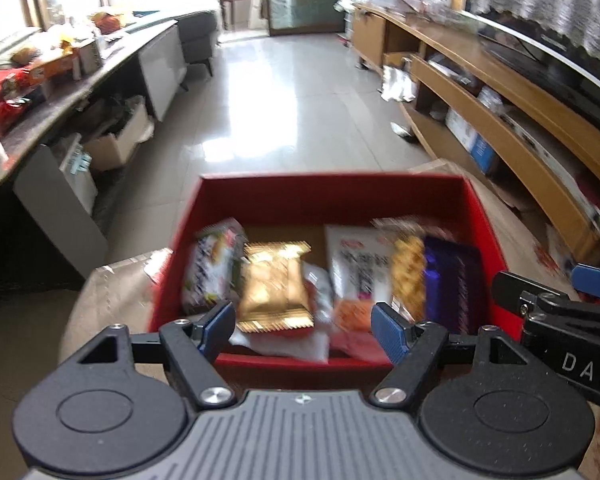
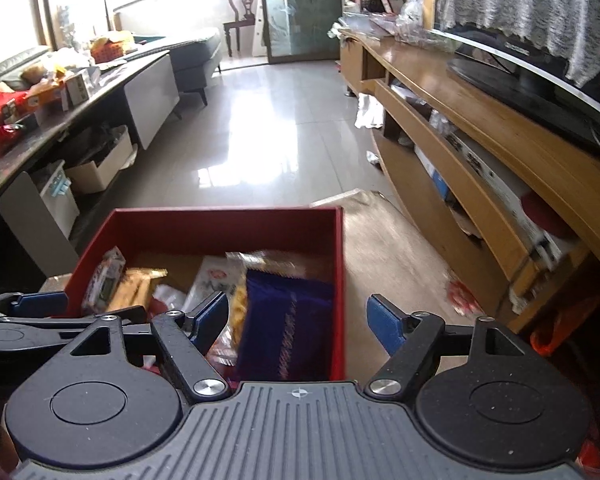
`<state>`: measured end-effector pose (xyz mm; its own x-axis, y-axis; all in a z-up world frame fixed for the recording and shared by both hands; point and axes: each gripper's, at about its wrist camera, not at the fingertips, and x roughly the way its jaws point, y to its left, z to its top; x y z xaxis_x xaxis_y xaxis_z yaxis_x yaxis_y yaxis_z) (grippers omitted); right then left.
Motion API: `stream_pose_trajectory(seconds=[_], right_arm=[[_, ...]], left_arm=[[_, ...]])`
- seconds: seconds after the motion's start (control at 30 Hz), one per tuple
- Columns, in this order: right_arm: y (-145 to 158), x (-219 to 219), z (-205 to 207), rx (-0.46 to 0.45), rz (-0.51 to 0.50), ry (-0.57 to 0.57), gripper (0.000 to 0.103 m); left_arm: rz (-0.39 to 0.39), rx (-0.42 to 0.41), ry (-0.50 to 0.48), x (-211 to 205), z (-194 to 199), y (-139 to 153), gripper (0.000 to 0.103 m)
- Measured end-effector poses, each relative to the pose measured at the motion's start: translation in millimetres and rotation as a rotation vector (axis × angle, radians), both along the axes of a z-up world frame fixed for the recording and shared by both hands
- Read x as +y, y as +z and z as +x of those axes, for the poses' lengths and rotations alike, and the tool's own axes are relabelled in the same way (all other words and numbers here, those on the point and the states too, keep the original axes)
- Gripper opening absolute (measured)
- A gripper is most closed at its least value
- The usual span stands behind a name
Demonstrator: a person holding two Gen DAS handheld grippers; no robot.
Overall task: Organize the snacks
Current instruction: 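Move both tools away from the box toward the red Trolli bag and white pouch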
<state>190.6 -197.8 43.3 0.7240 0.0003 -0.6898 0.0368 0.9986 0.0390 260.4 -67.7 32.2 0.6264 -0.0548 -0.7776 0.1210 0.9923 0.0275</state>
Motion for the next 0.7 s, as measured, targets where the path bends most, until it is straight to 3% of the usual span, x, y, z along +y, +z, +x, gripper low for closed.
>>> stream_pose_trajectory(seconds=[0.37,0.57,0.7], right_arm=[[-23.4,-49.9,-73.2,0.098,-0.011,-0.127,0.083],[-39.3,-75.7,-118.4,0.164,0.02,-0.184,0.084],[-45.1,-84.9,-138.7,0.184,0.047,-0.201,0.084]], left_arm=[[0.027,0.113,-0.296,-66.2,-54.1,-31.4,0.073],[0.04,0.177,-0.496,-97.6,-79.7,-50.6,0.073],[0.056,0.191,-0.576,-112.4,-88.5,-56.8,0.072]])
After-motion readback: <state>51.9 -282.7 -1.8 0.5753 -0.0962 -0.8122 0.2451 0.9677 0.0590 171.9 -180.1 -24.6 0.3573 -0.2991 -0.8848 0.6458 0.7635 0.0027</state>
